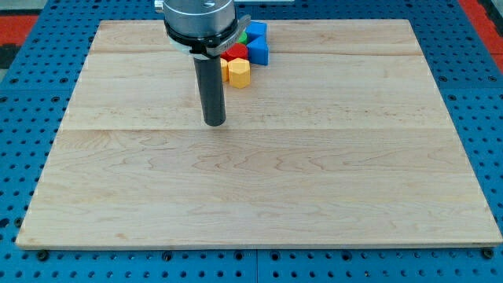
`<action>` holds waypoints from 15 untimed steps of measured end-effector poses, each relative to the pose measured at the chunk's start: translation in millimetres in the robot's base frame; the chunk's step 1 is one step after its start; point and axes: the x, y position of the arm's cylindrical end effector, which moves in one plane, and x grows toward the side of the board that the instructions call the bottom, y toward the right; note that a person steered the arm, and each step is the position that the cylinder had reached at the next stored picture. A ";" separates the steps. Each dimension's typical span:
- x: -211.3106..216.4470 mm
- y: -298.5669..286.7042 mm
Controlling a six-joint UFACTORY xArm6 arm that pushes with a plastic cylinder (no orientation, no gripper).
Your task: Move blue cube on top right to blue triangle
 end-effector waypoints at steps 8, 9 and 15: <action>-50.1 -95.6; -88.1 -109.3; -194.5 70.0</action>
